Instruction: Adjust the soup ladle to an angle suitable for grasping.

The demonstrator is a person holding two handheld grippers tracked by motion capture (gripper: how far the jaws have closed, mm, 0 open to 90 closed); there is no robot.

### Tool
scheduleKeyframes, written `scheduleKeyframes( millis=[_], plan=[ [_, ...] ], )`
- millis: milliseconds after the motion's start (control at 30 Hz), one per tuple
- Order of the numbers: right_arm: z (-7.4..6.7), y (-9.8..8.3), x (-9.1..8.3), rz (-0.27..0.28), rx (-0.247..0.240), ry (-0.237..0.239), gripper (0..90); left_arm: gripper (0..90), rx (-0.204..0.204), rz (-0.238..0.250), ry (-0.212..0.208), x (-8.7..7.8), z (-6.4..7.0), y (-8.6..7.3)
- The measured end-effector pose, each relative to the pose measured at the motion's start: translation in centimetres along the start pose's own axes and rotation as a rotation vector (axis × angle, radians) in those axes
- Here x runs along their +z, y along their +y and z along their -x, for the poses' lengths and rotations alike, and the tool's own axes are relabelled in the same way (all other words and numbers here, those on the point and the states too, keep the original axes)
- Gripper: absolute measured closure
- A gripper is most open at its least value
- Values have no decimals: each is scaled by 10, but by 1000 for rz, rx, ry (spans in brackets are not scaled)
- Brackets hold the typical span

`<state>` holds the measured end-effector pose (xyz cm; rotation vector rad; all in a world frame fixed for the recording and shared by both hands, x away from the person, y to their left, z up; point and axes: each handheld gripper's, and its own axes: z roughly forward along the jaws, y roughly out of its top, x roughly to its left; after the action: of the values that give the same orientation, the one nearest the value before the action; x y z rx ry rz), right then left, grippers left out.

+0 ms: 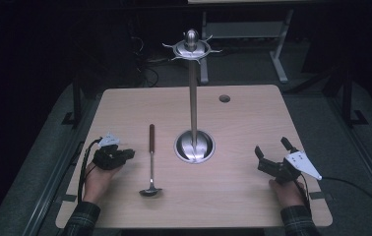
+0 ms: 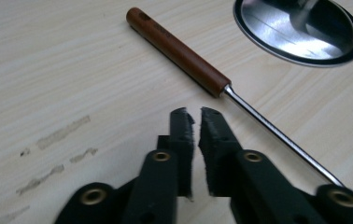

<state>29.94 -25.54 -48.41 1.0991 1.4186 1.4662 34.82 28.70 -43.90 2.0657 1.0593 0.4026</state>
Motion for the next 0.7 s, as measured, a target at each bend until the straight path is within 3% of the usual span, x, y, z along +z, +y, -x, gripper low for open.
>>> scheduleKeyframes(
  millis=[267,533,667,700],
  plan=[
    [0,0,0,0,0,0,2,900,-4,-21,-13,15,-2,10],
    [0,0,0,2,-2,-1,2,900,-2,9,-9,31,-4,19],
    [0,0,0,1,-3,-1,2,900,-16,6,-15,38,-4,20],
    [0,0,0,0,-1,0,2,900,-4,-1,-10,41,-4,21]
  ],
)
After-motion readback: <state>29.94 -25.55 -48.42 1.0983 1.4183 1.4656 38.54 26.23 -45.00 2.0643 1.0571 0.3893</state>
